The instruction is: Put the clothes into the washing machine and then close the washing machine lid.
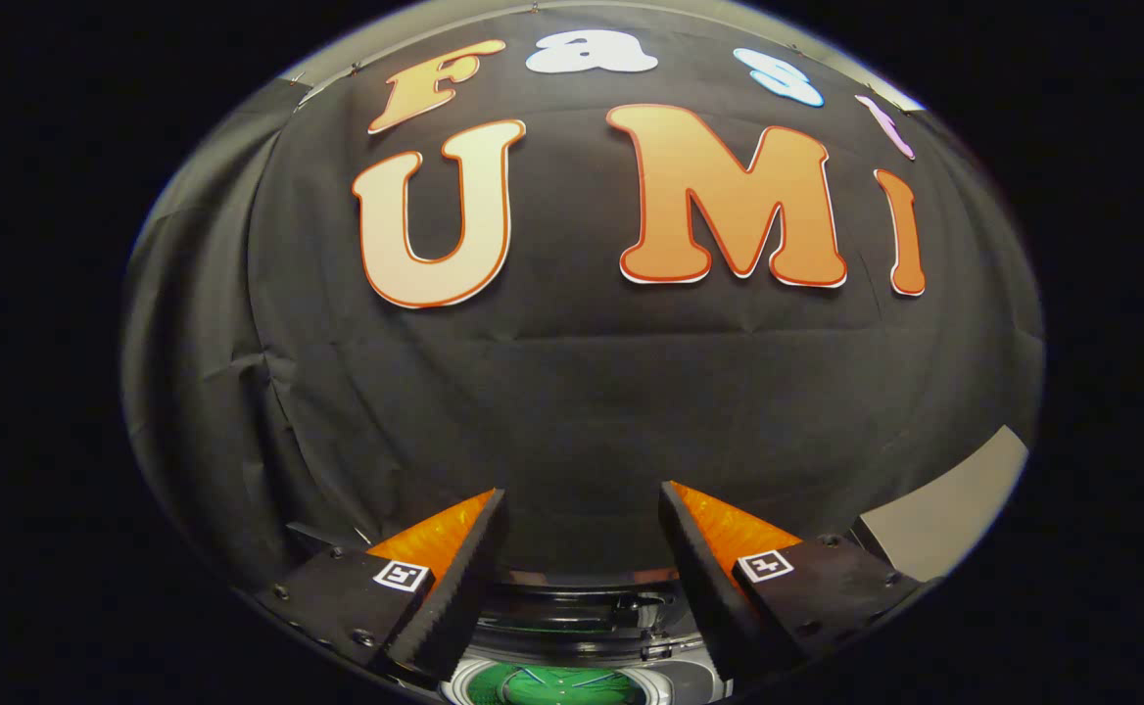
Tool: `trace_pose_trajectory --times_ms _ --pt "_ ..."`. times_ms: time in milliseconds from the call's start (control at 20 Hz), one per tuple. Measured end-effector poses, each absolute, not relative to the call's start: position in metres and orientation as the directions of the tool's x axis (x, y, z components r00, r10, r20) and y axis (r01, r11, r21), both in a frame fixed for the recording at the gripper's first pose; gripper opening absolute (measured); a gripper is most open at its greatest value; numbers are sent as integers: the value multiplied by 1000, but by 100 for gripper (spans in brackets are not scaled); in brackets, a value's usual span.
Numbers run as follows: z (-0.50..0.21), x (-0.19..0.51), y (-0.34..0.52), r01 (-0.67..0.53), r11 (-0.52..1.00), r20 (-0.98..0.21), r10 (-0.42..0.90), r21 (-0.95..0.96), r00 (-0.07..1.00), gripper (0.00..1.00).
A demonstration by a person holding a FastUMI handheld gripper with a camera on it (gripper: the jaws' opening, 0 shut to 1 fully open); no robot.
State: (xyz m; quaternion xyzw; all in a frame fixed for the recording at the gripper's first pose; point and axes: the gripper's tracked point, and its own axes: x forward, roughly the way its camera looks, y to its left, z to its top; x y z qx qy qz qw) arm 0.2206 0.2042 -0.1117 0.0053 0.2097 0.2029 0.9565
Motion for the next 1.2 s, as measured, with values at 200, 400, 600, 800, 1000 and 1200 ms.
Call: trace_pose_trajectory --times_ms 200,400,600,800,1000,1200 --pt "-134 239 206 -383 921 -441 373 71 816 99" --pt "-157 245 208 -376 921 -463 377 99 802 99" --pt "-162 243 206 -387 916 -465 389 103 796 99" --pt "-158 233 200 -373 922 -440 378 103 815 100" --pt "-152 203 190 -403 909 -416 408 103 813 100" --pt "-150 179 181 -403 910 -383 409 100 828 100"
